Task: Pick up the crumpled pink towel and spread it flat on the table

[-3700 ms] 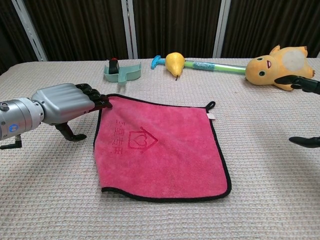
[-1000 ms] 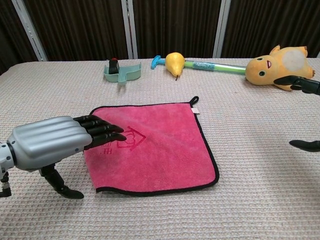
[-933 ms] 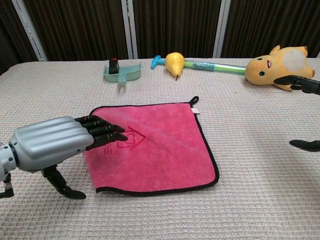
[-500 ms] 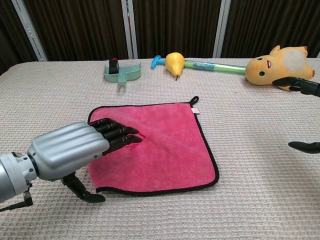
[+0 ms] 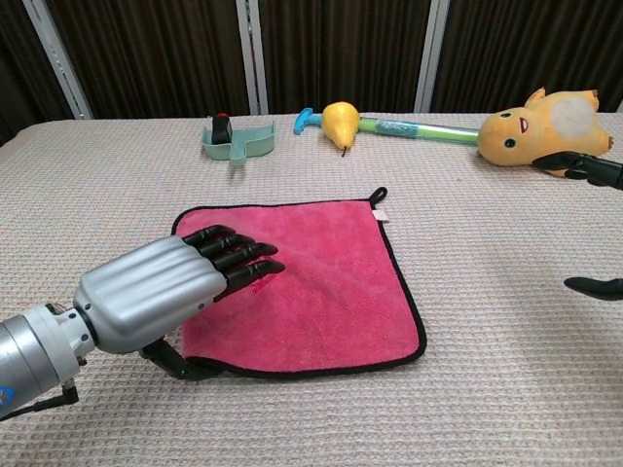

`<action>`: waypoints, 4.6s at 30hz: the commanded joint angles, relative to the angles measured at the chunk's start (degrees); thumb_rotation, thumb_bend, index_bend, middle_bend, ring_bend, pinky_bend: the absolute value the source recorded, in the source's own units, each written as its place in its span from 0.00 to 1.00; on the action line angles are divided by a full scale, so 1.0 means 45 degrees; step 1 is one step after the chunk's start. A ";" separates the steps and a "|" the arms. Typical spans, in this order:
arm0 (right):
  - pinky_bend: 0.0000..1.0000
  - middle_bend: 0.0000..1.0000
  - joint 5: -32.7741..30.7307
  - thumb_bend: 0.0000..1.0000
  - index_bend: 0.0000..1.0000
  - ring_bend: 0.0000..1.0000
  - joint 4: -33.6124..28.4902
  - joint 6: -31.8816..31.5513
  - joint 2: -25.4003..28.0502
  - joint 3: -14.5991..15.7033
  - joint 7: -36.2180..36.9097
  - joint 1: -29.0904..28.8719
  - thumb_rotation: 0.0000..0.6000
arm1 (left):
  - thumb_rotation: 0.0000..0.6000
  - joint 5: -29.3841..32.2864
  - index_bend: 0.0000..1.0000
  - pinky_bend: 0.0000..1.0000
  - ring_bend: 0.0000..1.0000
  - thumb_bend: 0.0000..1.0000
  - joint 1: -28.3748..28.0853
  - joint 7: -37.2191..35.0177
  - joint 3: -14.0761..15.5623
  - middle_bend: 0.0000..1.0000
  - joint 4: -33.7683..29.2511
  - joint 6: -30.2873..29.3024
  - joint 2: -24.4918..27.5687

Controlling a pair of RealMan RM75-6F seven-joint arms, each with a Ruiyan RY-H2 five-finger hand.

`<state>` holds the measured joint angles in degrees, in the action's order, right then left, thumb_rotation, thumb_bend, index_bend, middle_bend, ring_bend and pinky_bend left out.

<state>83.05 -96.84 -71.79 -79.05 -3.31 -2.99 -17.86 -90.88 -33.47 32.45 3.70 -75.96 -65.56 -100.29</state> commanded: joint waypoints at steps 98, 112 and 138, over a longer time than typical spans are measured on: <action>0.00 0.00 0.0041 0.28 0.00 0.00 -0.0443 -0.0143 0.0034 0.0100 -0.0309 0.0236 1.00 | 1.00 -0.0983 0.00 0.00 0.00 0.40 -0.0297 -0.3085 0.1342 0.00 -0.3014 0.2509 0.4932; 0.00 0.00 0.0093 0.28 0.00 0.00 -0.0447 -0.0193 0.0010 0.0177 -0.0298 0.0306 1.00 | 1.00 -0.0203 0.01 0.00 0.00 0.51 -0.0690 -0.1948 0.1738 0.03 -0.4012 0.4327 0.5606; 0.00 0.00 0.0939 0.28 0.00 0.00 0.0906 -0.1429 0.0205 0.0495 -0.0361 0.0952 1.00 | 1.00 0.0479 0.00 0.00 0.00 0.09 0.3109 -0.3465 0.0091 0.00 -0.3385 -0.2969 0.4651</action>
<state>86.97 -93.83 -77.38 -78.38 -1.31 -4.60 -14.22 -89.88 -22.52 18.02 4.66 -91.01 -75.25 -79.46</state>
